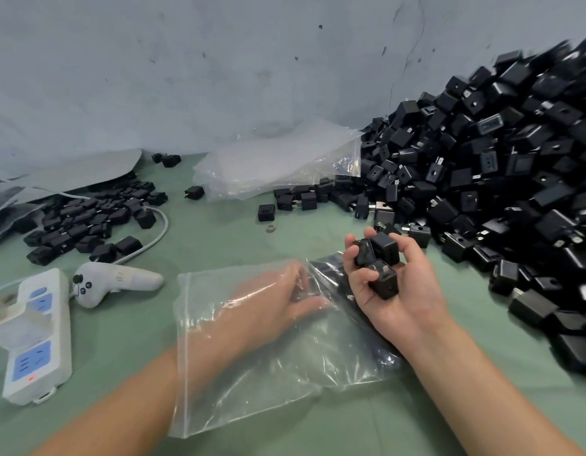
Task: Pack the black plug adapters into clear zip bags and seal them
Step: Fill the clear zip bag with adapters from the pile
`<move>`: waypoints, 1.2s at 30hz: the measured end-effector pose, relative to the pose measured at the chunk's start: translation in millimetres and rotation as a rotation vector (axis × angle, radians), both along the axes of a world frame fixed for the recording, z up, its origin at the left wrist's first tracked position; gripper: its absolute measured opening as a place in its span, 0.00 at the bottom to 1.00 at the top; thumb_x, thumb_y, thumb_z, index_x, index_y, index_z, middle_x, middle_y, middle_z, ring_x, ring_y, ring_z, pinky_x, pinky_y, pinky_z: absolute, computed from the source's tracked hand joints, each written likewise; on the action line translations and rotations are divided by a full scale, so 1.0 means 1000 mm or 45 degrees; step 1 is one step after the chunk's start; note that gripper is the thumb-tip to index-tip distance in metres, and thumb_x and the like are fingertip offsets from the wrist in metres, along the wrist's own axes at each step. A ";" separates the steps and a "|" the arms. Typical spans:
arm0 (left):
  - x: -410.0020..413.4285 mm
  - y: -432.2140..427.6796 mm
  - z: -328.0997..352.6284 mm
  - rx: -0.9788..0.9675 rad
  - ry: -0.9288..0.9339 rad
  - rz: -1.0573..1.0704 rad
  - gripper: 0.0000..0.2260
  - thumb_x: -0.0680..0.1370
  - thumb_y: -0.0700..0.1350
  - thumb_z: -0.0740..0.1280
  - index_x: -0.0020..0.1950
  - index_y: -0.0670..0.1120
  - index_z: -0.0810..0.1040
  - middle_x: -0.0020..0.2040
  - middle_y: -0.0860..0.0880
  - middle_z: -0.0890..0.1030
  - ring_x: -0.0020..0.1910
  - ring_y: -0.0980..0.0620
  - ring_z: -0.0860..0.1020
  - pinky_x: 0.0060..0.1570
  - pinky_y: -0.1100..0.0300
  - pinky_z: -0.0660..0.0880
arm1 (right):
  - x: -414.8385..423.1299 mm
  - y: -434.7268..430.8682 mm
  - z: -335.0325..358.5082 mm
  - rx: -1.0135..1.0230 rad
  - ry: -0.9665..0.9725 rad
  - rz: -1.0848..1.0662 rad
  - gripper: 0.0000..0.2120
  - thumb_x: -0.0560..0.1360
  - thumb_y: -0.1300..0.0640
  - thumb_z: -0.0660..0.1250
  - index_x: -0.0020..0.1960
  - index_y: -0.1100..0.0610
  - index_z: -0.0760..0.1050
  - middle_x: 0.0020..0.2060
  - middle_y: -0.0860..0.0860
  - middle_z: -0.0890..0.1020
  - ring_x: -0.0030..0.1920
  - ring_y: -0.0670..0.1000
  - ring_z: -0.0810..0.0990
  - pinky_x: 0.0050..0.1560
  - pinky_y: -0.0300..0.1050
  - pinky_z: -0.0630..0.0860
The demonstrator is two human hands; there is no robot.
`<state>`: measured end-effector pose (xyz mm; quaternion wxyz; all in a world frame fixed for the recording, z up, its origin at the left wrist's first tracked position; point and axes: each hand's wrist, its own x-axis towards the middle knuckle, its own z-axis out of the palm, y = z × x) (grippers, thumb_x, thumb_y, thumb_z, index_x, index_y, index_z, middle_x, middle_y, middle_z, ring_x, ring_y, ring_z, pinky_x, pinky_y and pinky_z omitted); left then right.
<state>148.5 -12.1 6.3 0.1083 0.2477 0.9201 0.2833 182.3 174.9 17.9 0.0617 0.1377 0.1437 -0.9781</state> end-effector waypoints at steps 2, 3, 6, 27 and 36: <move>-0.002 -0.001 0.000 -0.070 0.005 -0.061 0.15 0.78 0.65 0.62 0.47 0.55 0.67 0.39 0.55 0.74 0.37 0.55 0.72 0.46 0.54 0.73 | 0.000 0.000 0.000 0.005 0.003 0.001 0.08 0.79 0.52 0.62 0.52 0.56 0.76 0.47 0.57 0.81 0.35 0.52 0.80 0.21 0.36 0.69; -0.002 -0.001 0.001 -0.080 -0.009 -0.099 0.14 0.79 0.64 0.61 0.48 0.54 0.69 0.40 0.54 0.75 0.37 0.56 0.73 0.47 0.55 0.74 | -0.001 0.000 0.000 0.009 0.003 0.001 0.08 0.79 0.52 0.61 0.52 0.56 0.76 0.47 0.57 0.80 0.35 0.51 0.80 0.21 0.36 0.68; -0.004 0.000 0.004 -0.136 0.048 -0.138 0.12 0.81 0.62 0.60 0.48 0.55 0.72 0.39 0.54 0.75 0.38 0.56 0.74 0.48 0.56 0.74 | -0.001 0.000 0.000 0.023 -0.001 0.002 0.08 0.80 0.52 0.61 0.52 0.55 0.76 0.46 0.57 0.80 0.35 0.51 0.79 0.21 0.36 0.68; 0.025 -0.119 0.076 0.585 0.192 0.704 0.08 0.81 0.48 0.65 0.46 0.51 0.83 0.35 0.50 0.80 0.27 0.55 0.77 0.26 0.63 0.74 | 0.003 -0.020 0.019 0.153 0.002 -0.034 0.13 0.80 0.47 0.61 0.49 0.56 0.76 0.42 0.56 0.81 0.33 0.52 0.79 0.27 0.40 0.76; 0.078 0.008 0.040 0.656 0.119 0.345 0.10 0.75 0.60 0.69 0.50 0.57 0.73 0.44 0.57 0.81 0.36 0.56 0.79 0.36 0.63 0.75 | 0.020 -0.068 0.015 0.428 0.002 -0.062 0.12 0.77 0.44 0.64 0.44 0.50 0.79 0.38 0.51 0.83 0.34 0.52 0.82 0.38 0.50 0.82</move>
